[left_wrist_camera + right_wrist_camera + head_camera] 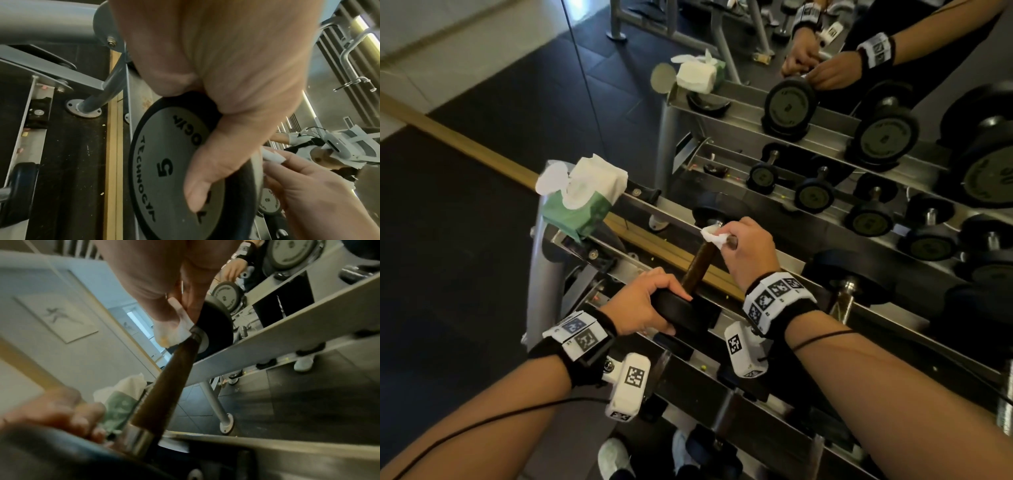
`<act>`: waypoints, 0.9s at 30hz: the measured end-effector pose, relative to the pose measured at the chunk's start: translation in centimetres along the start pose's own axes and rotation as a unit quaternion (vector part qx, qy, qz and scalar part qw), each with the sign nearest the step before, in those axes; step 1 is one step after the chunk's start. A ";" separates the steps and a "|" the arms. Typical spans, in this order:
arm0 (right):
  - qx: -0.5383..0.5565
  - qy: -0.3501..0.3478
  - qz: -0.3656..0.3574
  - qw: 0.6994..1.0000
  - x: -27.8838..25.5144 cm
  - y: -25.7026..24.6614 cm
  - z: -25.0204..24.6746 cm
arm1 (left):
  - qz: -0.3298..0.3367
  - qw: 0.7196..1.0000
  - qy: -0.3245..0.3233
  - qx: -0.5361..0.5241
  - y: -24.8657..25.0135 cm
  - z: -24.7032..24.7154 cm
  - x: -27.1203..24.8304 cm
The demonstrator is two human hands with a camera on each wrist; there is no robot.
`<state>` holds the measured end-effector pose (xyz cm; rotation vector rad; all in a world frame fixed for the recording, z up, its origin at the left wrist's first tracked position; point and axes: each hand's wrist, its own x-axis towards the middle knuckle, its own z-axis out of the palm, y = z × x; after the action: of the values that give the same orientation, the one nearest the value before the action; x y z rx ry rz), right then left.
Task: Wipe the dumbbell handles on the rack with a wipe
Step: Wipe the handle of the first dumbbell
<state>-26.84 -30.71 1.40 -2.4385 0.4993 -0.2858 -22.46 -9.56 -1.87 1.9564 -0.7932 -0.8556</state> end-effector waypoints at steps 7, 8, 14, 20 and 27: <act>-0.053 -0.114 -0.035 0.991 -2.7 -0.5 1.8 | -0.007 1.000 -0.013 -0.001 -0.1 -0.2 0.2; -0.044 -0.129 -0.032 0.990 -3.1 -0.6 1.8 | -0.010 1.000 -0.011 0.000 -0.1 -0.1 0.1; 0.021 -0.245 0.005 0.969 -3.8 -0.8 0.6 | -0.013 1.000 -0.005 -0.005 0.2 0.1 -0.1; 0.072 0.028 0.082 0.994 -0.5 0.3 -0.3 | -0.014 1.000 -0.011 -0.016 -0.1 -0.2 -0.1; 0.098 -0.051 0.087 0.990 -2.4 1.1 2.0 | -0.007 1.000 -0.009 -0.022 -0.3 -0.3 0.1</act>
<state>-28.67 -29.45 -1.00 -2.1908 0.6052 -0.1292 -22.14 -9.37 -2.05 1.9197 -0.7656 -0.8939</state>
